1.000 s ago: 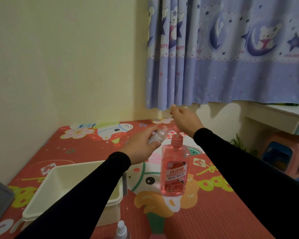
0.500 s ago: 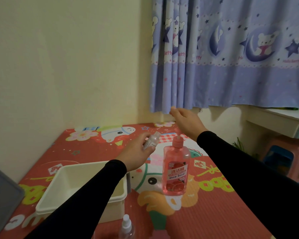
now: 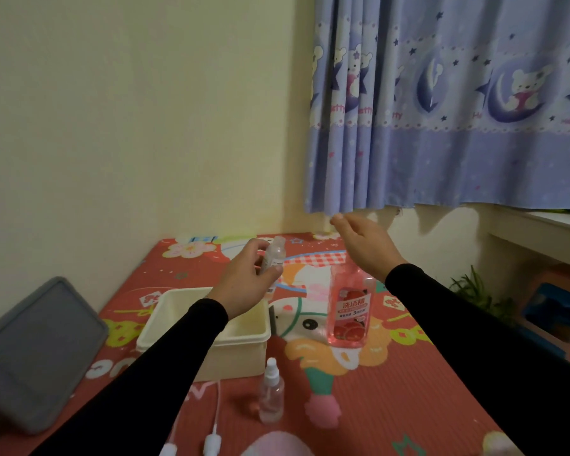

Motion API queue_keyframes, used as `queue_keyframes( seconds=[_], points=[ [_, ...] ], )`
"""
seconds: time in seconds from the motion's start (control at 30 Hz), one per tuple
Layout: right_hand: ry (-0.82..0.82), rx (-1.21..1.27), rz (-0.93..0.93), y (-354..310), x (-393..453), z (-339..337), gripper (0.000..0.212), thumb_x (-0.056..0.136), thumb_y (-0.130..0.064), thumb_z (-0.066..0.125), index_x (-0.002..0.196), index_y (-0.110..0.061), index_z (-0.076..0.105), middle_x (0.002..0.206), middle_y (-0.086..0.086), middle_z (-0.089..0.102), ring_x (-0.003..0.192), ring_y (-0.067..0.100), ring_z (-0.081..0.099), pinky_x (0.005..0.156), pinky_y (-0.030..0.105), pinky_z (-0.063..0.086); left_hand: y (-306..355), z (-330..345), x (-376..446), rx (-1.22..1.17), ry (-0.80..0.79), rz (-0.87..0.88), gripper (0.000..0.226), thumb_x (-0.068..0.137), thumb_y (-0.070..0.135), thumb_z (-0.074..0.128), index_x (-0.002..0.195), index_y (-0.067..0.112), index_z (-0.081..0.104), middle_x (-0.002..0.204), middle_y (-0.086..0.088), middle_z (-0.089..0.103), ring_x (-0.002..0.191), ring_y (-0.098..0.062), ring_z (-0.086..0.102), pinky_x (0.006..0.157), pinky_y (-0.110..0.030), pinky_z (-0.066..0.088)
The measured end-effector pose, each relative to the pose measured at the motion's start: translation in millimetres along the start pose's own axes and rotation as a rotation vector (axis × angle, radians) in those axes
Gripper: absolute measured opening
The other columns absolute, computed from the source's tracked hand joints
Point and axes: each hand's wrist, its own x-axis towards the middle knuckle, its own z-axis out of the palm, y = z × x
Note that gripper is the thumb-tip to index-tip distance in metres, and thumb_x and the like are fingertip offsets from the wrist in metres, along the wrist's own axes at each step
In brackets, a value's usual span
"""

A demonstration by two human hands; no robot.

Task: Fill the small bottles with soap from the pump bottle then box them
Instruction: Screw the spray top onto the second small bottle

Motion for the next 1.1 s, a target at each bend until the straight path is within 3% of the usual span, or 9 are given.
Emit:
queue_keyframes(
  seconds=[0.1,0.2,0.3,0.37,0.47,0.57,0.63,0.83,1.1],
  points=[
    [-0.019,-0.008,-0.029,-9.0,-19.8,8.9,0.048,0.101,-0.044,0.035,0.099,-0.008,0.066,0.095,0.008,0.069,0.091,0.025,0.061,0.083,0.039,0.048,-2.7,-12.4,-20.6,-0.014,0.034,-0.006,0.024,0.092,0.026,0.061,0.112,0.026,0.047,0.1,0.0,0.067,0.082,-0.015,0.064,0.062,-0.019,0.048],
    [-0.048,-0.009,-0.064,-15.2,-36.0,19.2,0.032,0.101,-0.043,0.037,0.083,-0.031,0.062,0.077,-0.014,0.06,0.072,0.004,0.052,0.072,0.027,0.036,-7.7,-25.4,-37.8,-0.021,0.067,-0.03,0.025,0.093,0.026,0.062,0.112,0.026,0.046,0.101,0.0,0.067,0.078,-0.009,0.063,0.055,-0.011,0.045],
    [-0.125,-0.03,-0.116,-25.5,-57.6,29.8,0.037,0.1,-0.044,0.038,0.112,-0.025,0.067,0.105,-0.012,0.066,0.094,0.004,0.055,0.075,0.018,0.037,-15.3,-40.2,-54.5,0.006,0.091,-0.042,0.025,0.092,0.028,0.062,0.111,0.026,0.047,0.103,-0.002,0.067,0.078,-0.01,0.063,0.06,-0.016,0.044],
    [-0.162,-0.014,-0.146,-33.5,-70.3,38.2,0.041,0.1,-0.044,0.04,0.123,-0.019,0.064,0.123,-0.005,0.064,0.111,0.009,0.055,0.085,0.02,0.039,-18.8,-49.2,-63.9,0.012,0.11,-0.046,0.025,0.092,0.028,0.062,0.111,0.026,0.046,0.103,-0.001,0.067,0.08,-0.012,0.063,0.063,-0.02,0.044],
    [-0.223,-0.04,-0.204,-44.5,-86.7,52.6,0.041,0.099,-0.043,0.043,0.125,-0.018,0.062,0.13,-0.004,0.062,0.122,0.013,0.052,0.095,0.024,0.039,-22.1,-61.5,-76.6,0.02,0.143,-0.052,0.023,0.091,0.028,0.063,0.107,0.031,0.047,0.102,0.0,0.067,0.084,-0.017,0.064,0.068,-0.029,0.048],
    [-0.274,-0.122,-0.298,-53.3,-103.1,68.2,0.041,0.098,-0.043,0.046,0.125,-0.018,0.061,0.13,-0.001,0.06,0.121,0.015,0.053,0.098,0.027,0.039,-25.6,-73.7,-90.8,0.036,0.183,-0.053,0.022,0.087,0.031,0.065,0.102,0.035,0.049,0.099,-0.001,0.069,0.087,-0.022,0.066,0.071,-0.04,0.052],
    [-0.315,-0.144,-0.37,-59.8,-114.1,78.3,0.04,0.096,-0.044,0.048,0.125,-0.02,0.06,0.128,-0.002,0.061,0.118,0.015,0.055,0.097,0.026,0.04,-26.0,-80.9,-100.2,0.042,0.199,-0.061,0.028,0.086,0.033,0.065,0.109,0.031,0.05,0.102,0.0,0.069,0.091,-0.021,0.066,0.078,-0.043,0.053],
    [-0.549,-0.243,-0.58,-66.7,-143.6,112.7,0.036,0.093,-0.038,0.052,0.124,-0.022,0.061,0.122,0.001,0.063,0.111,0.02,0.058,0.093,0.036,0.048,-24.3,-93.0,-118.9,0.048,0.238,-0.084,0.029,0.091,0.025,0.063,0.115,0.025,0.047,0.107,0.0,0.066,0.097,-0.018,0.064,0.084,-0.037,0.052],
    [-0.814,-0.369,-0.735,-58.9,-171.6,157.4,0.041,0.077,-0.016,0.062,0.118,-0.018,0.065,0.115,0.007,0.064,0.109,0.027,0.052,0.091,0.039,0.047,-38.4,-102.2,-133.1,0.053,0.26,-0.084,0.027,0.089,0.023,0.065,0.098,0.042,0.047,0.11,0.003,0.066,0.099,-0.017,0.064,0.088,-0.039,0.053]
  ],
)
